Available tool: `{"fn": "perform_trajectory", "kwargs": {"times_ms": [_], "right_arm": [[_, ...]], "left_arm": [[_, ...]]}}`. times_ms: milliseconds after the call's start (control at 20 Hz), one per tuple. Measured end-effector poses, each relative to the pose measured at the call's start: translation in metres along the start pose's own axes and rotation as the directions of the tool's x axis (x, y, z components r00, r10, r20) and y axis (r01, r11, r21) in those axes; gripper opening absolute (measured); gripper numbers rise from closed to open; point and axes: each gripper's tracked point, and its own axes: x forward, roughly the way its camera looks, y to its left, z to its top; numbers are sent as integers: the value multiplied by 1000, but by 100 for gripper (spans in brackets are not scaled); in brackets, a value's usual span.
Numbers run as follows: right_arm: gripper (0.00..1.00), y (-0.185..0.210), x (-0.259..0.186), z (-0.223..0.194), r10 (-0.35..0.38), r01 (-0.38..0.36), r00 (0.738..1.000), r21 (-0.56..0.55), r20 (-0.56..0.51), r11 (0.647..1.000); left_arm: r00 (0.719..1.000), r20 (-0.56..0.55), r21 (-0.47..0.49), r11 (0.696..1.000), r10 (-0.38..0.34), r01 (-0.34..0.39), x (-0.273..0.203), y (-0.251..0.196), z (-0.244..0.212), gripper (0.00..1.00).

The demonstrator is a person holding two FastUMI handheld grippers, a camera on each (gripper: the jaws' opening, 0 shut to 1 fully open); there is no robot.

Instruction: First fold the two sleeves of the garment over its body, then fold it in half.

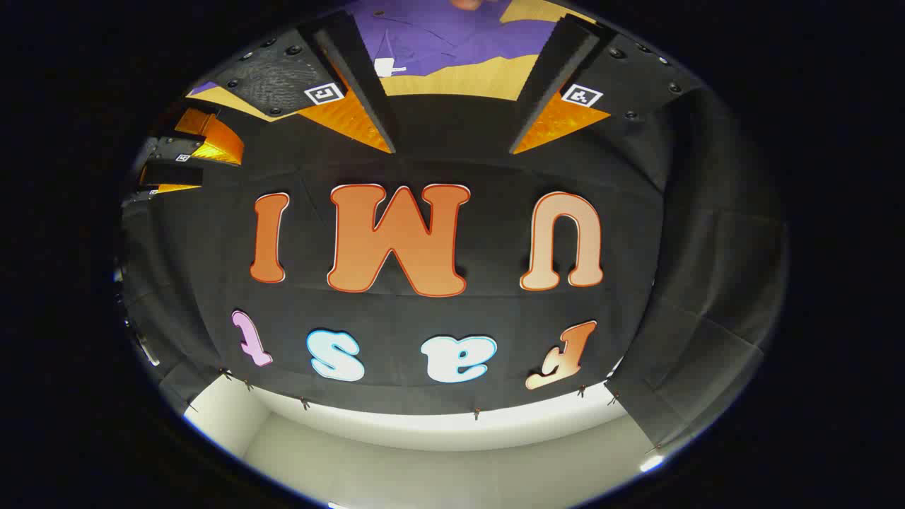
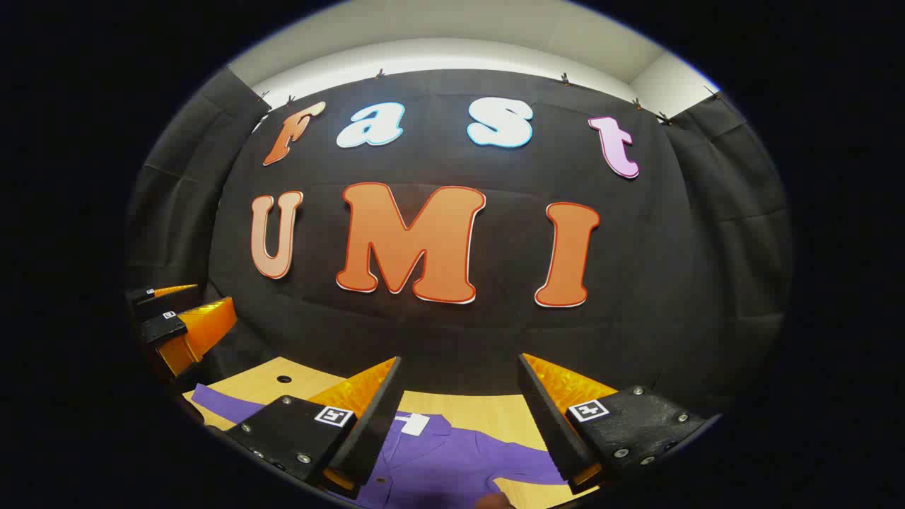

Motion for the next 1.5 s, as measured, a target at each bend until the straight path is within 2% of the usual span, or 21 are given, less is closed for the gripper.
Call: {"fn": "perform_trajectory", "kwargs": {"times_ms": [700, 1100, 1350, 1500], "right_arm": [[94, -35, 5, -16, -85, 84, 996, -7, -40, 996], [94, -68, 6, -35, -150, 150, 985, -6, -83, 989], [94, -110, 5, -54, -232, 231, 966, -26, -109, 973], [95, -150, 1, -80, -311, 302, 940, -82, -140, 950]], "left_arm": [[999, -32, 25, 1000, -5, 5, 2, -5, -12, 96], [1000, -27, 42, 999, -4, 5, -2, -7, -10, 96], [1000, -19, 65, 998, -15, 16, -5, -13, -4, 96], [1000, -12, 87, 996, -13, 14, -8, -15, 5, 95]]}}
